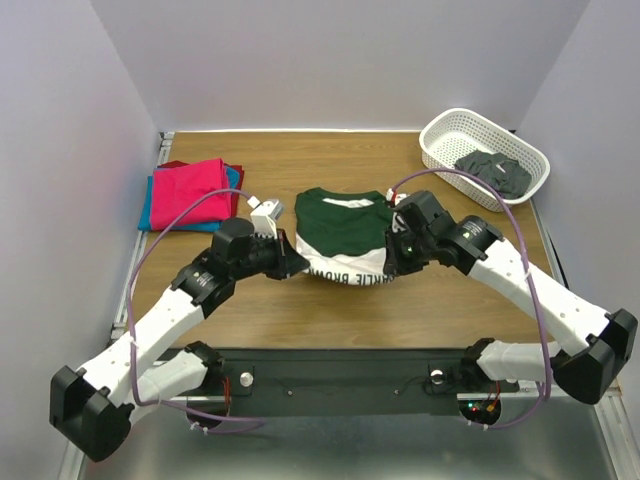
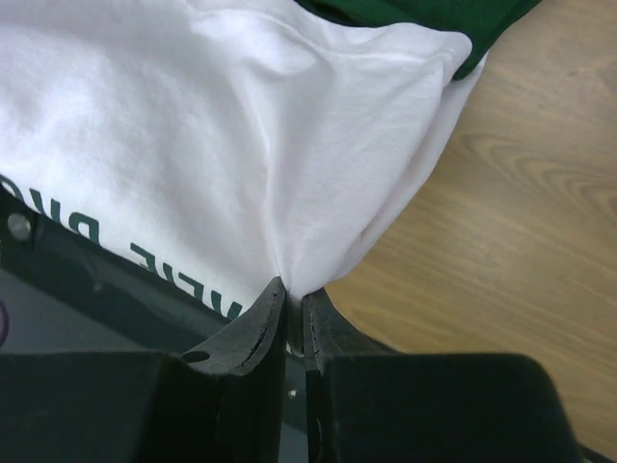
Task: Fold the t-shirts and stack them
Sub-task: Fold the tshirt
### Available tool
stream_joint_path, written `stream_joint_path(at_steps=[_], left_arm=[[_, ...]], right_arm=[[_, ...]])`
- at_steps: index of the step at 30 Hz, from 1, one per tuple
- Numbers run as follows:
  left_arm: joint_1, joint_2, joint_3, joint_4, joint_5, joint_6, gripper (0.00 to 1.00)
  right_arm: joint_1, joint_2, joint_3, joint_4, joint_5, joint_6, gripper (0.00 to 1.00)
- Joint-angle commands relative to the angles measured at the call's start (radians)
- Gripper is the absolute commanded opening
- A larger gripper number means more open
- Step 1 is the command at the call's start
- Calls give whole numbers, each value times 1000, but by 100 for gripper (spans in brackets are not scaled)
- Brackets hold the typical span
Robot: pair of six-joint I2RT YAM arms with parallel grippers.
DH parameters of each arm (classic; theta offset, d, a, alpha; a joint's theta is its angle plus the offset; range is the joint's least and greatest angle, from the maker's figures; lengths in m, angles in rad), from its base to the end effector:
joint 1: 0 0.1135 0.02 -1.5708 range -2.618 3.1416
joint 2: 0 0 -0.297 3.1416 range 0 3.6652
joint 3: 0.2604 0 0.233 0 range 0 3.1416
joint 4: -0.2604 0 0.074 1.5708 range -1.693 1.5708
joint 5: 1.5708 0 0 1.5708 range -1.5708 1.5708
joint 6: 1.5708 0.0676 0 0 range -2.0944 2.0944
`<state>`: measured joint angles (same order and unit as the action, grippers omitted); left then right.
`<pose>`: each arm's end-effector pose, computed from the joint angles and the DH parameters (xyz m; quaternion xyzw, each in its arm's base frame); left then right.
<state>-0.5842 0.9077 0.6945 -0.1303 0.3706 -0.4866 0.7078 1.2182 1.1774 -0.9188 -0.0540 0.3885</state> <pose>0.1524 -0.1301 0.3124 0.1452 0.7974 -0.4183 0.4099 0.1694 0.1497 0.3271 -0.1596 0.9399 0.1787 0.2433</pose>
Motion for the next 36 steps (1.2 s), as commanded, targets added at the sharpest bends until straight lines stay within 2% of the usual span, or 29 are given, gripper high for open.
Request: stream_joint_path(at_steps=[1,8,12,16,19,22,28,36], left_arm=[[-12,-76,-1,-71,69,28,0],[-22,-188,8,-135,79,-12,0],[-22,-188,8,-62,-1,-41,0],[-22,-126,-18,102,-29,-69,0],[-22,-5,-4,196,-64,-66,0],[-22,60,23,260,-88,-43,0],[-17,194,82,317,-137,-14,0],[23,307,105,386,-151,-1,0]], right_arm=[[27,-54,68,-112,-102,-7,0],[39,-105,97,-160,-109,9,0],[39,-105,139,-132,24,15,0],[39,-65,130,-80,152,21,0],[39,-14,128,-52,291,26,0],[38,29,123,-13,357,21,0],[-5,127,148,52,419,-3,0],[-123,227,137,153,368,-57,0]])
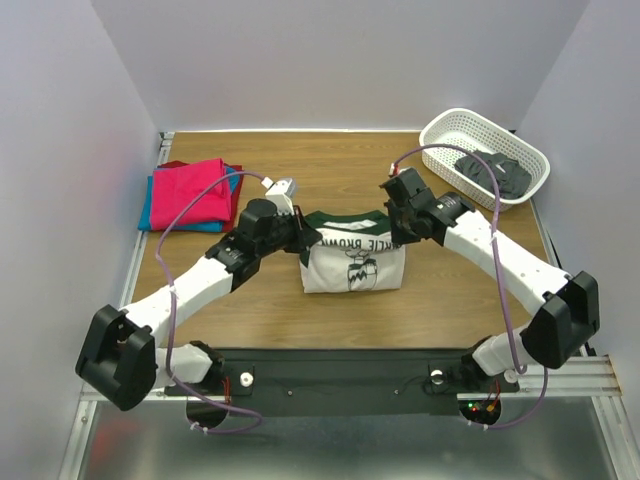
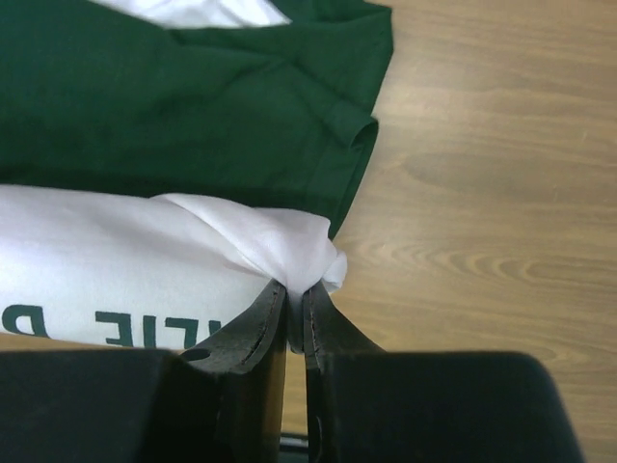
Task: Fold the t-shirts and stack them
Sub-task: Fold the tshirt
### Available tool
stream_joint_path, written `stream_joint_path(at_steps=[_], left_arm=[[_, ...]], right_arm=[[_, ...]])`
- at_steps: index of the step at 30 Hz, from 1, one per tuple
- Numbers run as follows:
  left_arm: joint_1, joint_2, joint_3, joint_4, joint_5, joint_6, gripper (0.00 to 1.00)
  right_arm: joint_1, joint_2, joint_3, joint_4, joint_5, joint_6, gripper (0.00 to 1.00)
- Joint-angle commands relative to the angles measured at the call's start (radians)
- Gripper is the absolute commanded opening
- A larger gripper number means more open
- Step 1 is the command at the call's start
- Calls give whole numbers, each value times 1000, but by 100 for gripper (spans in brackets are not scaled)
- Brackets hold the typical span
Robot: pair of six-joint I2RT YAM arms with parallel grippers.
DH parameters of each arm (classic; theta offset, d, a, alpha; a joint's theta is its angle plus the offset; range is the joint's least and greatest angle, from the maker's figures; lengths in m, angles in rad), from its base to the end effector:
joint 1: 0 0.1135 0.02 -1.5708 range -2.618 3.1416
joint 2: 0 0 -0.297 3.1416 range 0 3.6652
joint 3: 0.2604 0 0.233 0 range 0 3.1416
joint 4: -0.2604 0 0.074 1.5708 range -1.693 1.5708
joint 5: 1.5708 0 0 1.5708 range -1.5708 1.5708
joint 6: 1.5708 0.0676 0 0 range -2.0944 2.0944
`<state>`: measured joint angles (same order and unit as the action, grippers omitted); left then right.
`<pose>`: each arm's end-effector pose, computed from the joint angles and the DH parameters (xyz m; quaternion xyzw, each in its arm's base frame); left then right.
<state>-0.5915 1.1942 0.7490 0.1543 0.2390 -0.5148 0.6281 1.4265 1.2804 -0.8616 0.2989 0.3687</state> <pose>0.2182 -0.1659 0.3068 0.1017 0.7931 -0.3929 0.4542 0.2405 0.1500 0.3168 -0.0818 0.9473 0.0057 0.3097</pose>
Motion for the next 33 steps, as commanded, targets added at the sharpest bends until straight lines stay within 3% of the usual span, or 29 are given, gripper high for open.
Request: stream_joint_path(at_steps=[1,25,27,28,29,30,32,33], left_arm=[[35,40,52,116,-18,27,0],[194,527,202,323,111,19,0],[212,547,220,330,83,1,0],[217,542,227,329,53,-14,8],[222,535,228,324,28,-25,8],[223,521,231,314,-1,-30,31],[223,472,233,281,-81,-30,61],[225,450,227,277,-101,-27,90]], right_arm=[[-60,34,36,114,8,-48,0],[-203,471,211,303,-43,-116,1],[-212,485,232,315,-29,-111,26],[-217,489,255,320,-18,-103,54],[-217,491,266,320,-12,-102,65],[-215,483,276,320,-1,-99,73],[-217,433,284,326,18,-94,83],[-217,410,278,332,26,-93,85]])
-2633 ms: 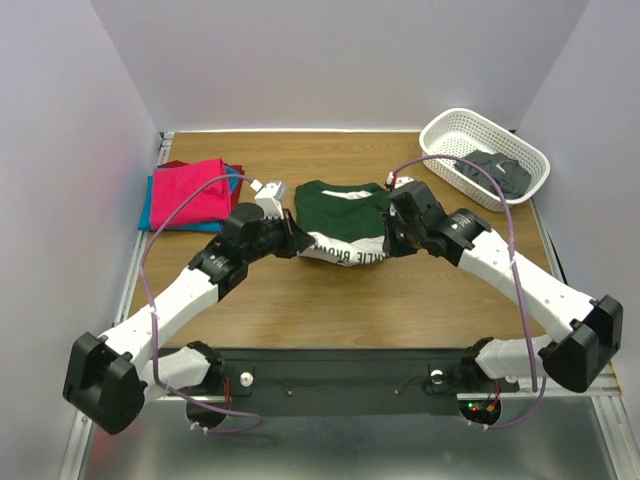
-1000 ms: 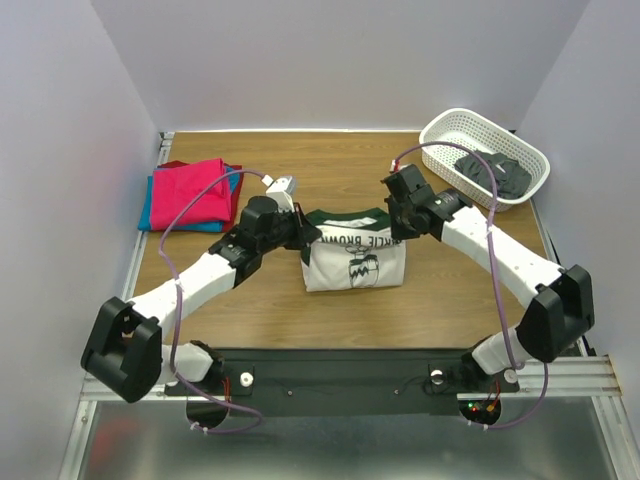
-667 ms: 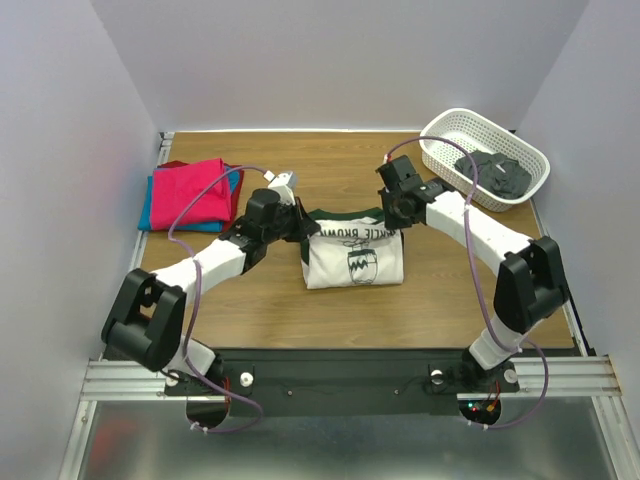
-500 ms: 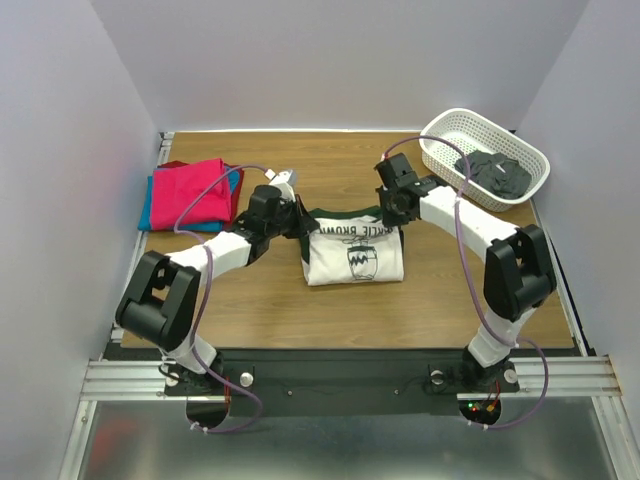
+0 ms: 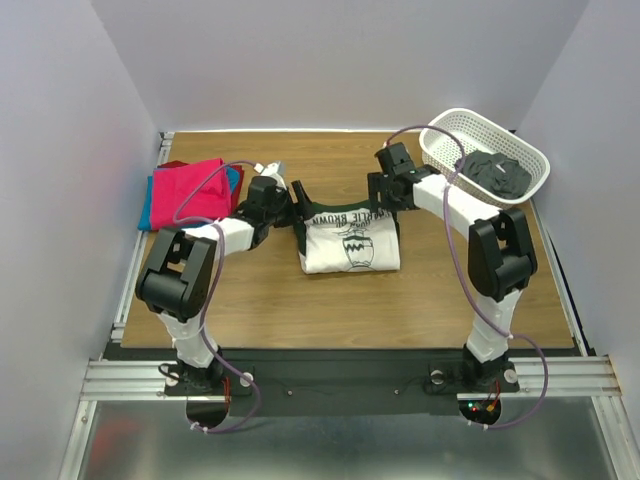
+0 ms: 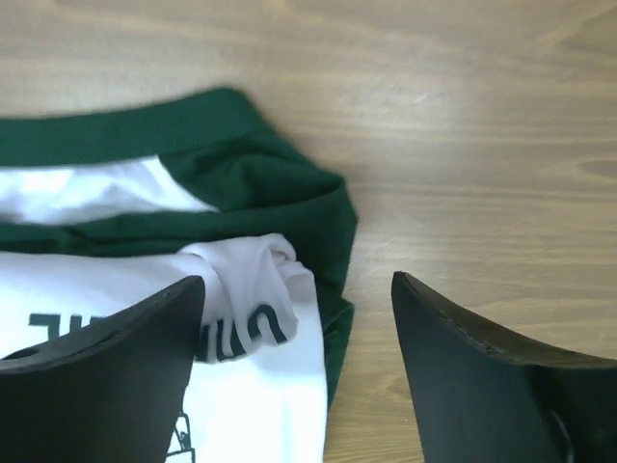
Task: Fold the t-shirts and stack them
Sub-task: Fold the tshirt
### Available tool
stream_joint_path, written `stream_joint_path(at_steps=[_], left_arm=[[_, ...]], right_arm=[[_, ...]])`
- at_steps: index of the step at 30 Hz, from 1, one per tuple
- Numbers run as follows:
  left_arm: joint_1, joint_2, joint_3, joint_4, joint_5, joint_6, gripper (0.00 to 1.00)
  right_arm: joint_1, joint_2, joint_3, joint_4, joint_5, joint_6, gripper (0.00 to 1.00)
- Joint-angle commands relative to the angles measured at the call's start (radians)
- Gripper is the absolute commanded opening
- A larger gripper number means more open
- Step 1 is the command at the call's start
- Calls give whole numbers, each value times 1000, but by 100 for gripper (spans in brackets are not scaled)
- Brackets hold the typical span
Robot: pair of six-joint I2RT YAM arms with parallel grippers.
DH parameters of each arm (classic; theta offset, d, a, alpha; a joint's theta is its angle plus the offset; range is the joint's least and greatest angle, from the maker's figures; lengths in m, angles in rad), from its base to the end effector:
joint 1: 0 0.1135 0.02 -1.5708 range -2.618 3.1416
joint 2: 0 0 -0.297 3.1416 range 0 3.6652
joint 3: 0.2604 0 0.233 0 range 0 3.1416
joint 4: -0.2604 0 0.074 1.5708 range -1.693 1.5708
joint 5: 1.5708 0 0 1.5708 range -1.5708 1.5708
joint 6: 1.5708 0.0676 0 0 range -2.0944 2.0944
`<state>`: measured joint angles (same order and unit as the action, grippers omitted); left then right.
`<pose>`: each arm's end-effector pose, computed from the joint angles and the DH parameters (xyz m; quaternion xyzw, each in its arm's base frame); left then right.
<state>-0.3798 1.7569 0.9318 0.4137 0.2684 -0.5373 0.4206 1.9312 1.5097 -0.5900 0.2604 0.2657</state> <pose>0.3642 -0.1647 0.2250 0.0078 0.8323 -0.3407 0.4372 0.3984 0.1591 0.2360 -0.0380 0.9529 -0.0254 0.2997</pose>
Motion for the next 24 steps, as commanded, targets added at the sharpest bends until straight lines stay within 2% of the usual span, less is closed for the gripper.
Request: stream_joint_path(at_steps=[1,6,11,12,14,24], left_arm=[[7,-152,39,13,-158,0,99],[-63,-260,-5,0,-225,31,99],[-208,-338,-85,63,-232,53,99],[-244,-338,-117,82,-212,43,99],[-272,-335,-168,160,-178,16,99],[-369,-186,-251,394,-120,-62,98]], right_arm=[[-8,-122,43,76,71,12,95],[-5,-267,-63,124,-48,0,95],[7,-302,-166,159,-242,13,92],[7,-298,-184,189,-319,21,91],[9,-284,-220,214,-375,30,90],[9,-146,-186,263,-423,46,84]])
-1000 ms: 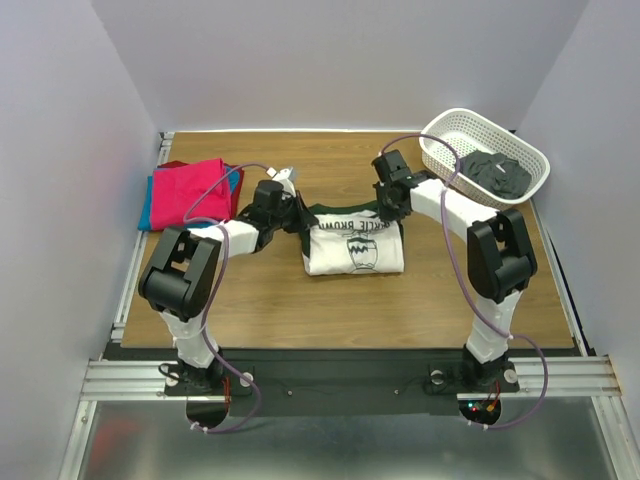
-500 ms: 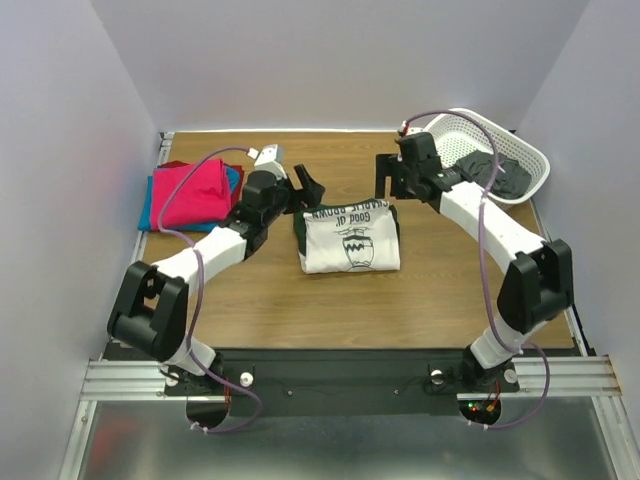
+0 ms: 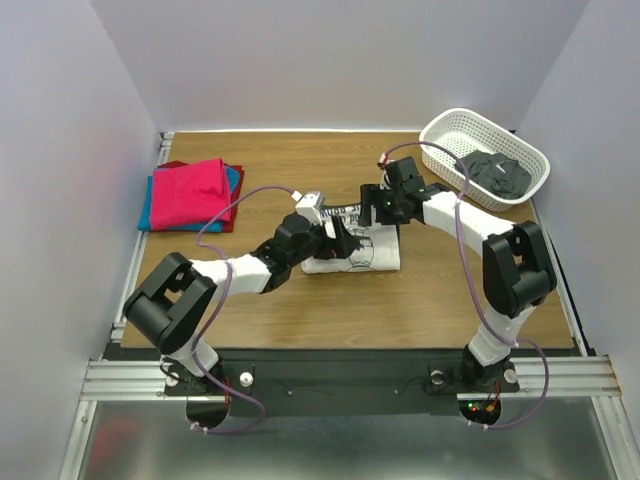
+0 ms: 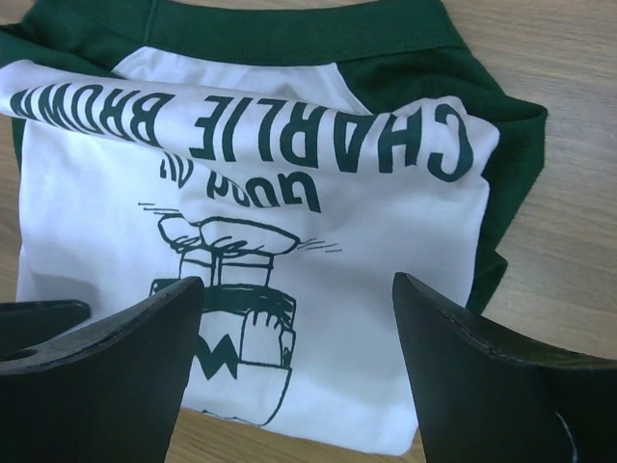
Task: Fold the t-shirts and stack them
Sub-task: Fold the tshirt
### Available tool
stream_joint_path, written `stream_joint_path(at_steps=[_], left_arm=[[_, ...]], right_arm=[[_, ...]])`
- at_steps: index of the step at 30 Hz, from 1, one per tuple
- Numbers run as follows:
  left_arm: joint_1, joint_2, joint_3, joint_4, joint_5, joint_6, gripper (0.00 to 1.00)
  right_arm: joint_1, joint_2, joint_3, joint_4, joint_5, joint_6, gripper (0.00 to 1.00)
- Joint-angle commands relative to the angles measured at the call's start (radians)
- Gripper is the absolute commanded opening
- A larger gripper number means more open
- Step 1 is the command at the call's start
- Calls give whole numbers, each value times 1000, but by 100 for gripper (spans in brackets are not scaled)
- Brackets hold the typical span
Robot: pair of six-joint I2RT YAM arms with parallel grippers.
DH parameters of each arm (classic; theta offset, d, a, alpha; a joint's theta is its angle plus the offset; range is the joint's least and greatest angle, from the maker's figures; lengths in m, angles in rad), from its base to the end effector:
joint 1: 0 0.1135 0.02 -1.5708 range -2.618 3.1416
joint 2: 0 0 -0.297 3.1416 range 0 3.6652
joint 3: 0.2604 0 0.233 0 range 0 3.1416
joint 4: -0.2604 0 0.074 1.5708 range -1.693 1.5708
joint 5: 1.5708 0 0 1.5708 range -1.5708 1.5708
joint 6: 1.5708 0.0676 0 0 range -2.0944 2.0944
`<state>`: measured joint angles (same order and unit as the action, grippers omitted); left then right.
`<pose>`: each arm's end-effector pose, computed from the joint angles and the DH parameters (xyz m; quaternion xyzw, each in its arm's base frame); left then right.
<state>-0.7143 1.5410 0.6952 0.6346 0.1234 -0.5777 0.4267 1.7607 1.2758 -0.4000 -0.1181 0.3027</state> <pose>0.2539 -0.2312 0.2521 0.0917 0.7718 -0.4160 0.4721 0.3541 0.1697 0.2441 -0.0781 0.9371 0.1716 0.2938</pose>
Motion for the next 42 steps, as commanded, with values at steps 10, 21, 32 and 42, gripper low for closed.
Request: stream_joint_path(at_steps=[10,21,32,42], left_arm=[[-80,108,-98,181,-34,-4,98],[-88,110,-155,189,-50,-8,98],[-4,-208,-59,-168,-263,32,99],[288,-234,-243,22,137,-5,99]], right_arm=[[3,181,135,73,96,24,84],[3,227,165,73,160,44,84],[4,22,54,82,72,21,91],[33,-107,-113,93,11,26,91]])
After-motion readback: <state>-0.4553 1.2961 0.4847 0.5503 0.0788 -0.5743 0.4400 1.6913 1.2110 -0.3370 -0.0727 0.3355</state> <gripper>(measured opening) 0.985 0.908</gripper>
